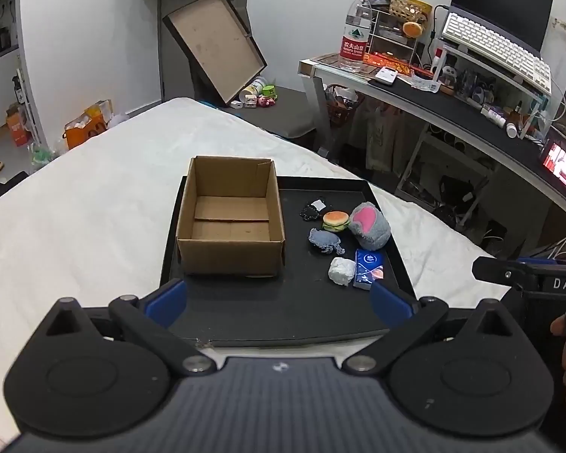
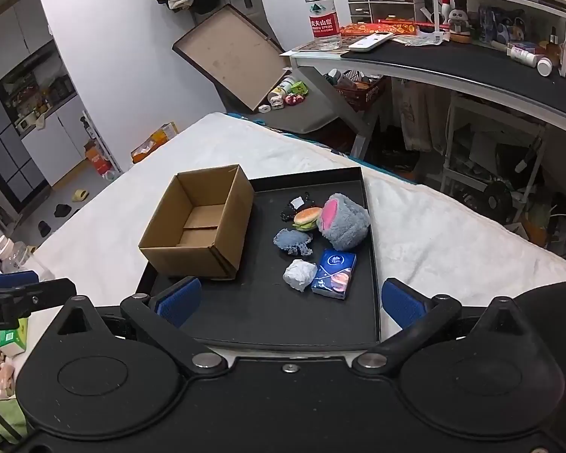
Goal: Organize soft objects
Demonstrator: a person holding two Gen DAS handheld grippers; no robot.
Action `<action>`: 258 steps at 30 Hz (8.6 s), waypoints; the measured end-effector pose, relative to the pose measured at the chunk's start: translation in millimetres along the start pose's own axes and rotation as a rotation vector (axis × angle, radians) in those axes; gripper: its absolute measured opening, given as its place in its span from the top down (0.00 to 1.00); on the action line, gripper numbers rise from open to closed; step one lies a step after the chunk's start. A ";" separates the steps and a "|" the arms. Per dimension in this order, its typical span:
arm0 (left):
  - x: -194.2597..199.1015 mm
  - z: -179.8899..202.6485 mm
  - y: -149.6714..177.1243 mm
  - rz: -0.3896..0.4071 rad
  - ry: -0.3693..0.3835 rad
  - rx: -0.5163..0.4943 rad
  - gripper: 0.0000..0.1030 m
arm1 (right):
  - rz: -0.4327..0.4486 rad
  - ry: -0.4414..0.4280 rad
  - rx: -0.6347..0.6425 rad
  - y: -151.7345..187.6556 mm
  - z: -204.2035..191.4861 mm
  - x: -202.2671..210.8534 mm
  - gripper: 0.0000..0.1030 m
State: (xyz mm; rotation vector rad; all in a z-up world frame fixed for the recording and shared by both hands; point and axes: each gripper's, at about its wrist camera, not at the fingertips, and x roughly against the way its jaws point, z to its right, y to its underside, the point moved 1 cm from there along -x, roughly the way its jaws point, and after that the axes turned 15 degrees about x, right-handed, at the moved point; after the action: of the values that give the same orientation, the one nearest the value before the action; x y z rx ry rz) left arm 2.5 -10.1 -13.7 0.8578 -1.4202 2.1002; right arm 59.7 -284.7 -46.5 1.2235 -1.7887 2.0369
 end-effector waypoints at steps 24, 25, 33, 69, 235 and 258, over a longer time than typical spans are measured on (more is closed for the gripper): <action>7.5 1.7 0.4 0.003 0.008 0.003 0.01 | 0.000 0.005 -0.006 1.7 1.7 2.5 0.00; 7.8 1.4 0.1 0.003 0.007 0.003 0.01 | 0.000 0.005 -0.005 1.5 1.6 2.9 0.00; 8.4 0.3 1.1 0.003 0.010 0.005 0.01 | -0.001 0.005 -0.003 1.1 1.0 3.3 0.00; 1.4 -7.0 -6.1 0.011 0.006 0.028 0.01 | -0.009 -0.001 0.012 -3.3 -0.7 -5.4 0.00; -222.8 -145.3 -33.9 -0.022 -0.087 0.328 0.86 | -0.094 -0.040 0.242 -94.6 -36.7 -217.2 0.59; -219.3 -153.5 -32.1 -0.006 -0.080 0.390 0.86 | -0.042 -0.147 0.573 -121.0 -145.4 -232.0 0.59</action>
State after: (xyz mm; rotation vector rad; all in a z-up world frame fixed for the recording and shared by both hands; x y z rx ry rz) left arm 140.8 138.0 -191.4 1.0996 -1.0551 2.4038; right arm 217.0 -35.9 -100.9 1.5652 -1.2387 2.5917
